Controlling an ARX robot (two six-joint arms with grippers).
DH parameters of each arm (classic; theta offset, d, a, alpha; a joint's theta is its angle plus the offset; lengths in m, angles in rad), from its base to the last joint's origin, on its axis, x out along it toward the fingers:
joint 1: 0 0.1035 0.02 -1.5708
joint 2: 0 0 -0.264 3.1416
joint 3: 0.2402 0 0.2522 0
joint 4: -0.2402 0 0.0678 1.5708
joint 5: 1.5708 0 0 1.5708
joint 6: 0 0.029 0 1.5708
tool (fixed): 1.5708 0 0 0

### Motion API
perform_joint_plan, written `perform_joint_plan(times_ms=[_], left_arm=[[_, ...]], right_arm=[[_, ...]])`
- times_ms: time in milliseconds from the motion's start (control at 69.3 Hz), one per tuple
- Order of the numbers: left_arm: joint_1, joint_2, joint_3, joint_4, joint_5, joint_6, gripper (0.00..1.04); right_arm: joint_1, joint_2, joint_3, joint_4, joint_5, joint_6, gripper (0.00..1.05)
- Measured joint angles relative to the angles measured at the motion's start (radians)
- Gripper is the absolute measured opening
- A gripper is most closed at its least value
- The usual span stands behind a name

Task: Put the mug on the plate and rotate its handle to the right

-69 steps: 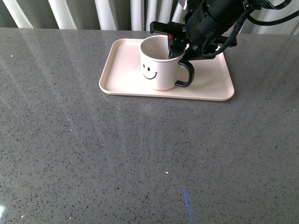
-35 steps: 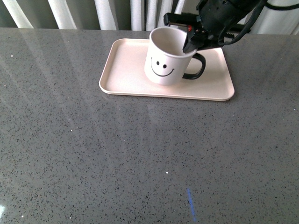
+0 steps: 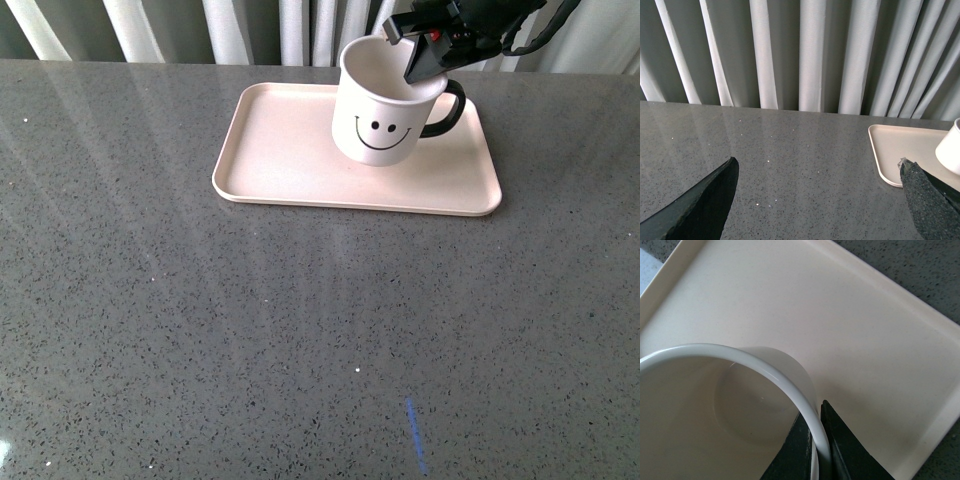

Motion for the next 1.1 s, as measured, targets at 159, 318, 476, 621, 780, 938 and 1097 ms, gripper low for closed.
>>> perform_joint_plan(times_ms=[159, 318, 476, 621, 780, 938, 1097], left_arm=[[0.0, 0.0, 0.0, 0.0, 0.0, 0.0, 0.95], [0.0, 0.0, 0.0, 0.0, 0.0, 0.0, 0.95], [0.0, 0.0, 0.0, 0.0, 0.0, 0.0, 0.95], [0.0, 0.0, 0.0, 0.0, 0.0, 0.0, 0.95], [0.0, 0.0, 0.0, 0.0, 0.0, 0.0, 0.95], [0.0, 0.0, 0.0, 0.0, 0.0, 0.0, 0.95], [0.0, 0.0, 0.0, 0.0, 0.0, 0.0, 0.95]], right_arm=[[0.009, 0.039, 0.011, -0.006, 0.011, -0.01, 0.02], [0.011, 0.051, 0.015, -0.011, 0.022, -0.019, 0.02], [0.013, 0.06, 0.03, -0.017, 0.025, -0.026, 0.02], [0.013, 0.063, 0.035, -0.018, 0.026, -0.03, 0.02], [0.013, 0.064, 0.036, -0.016, 0.026, -0.037, 0.1], [0.013, 0.064, 0.036, -0.008, 0.024, -0.047, 0.42], [0.015, 0.064, 0.036, 0.007, 0.021, -0.051, 0.66]])
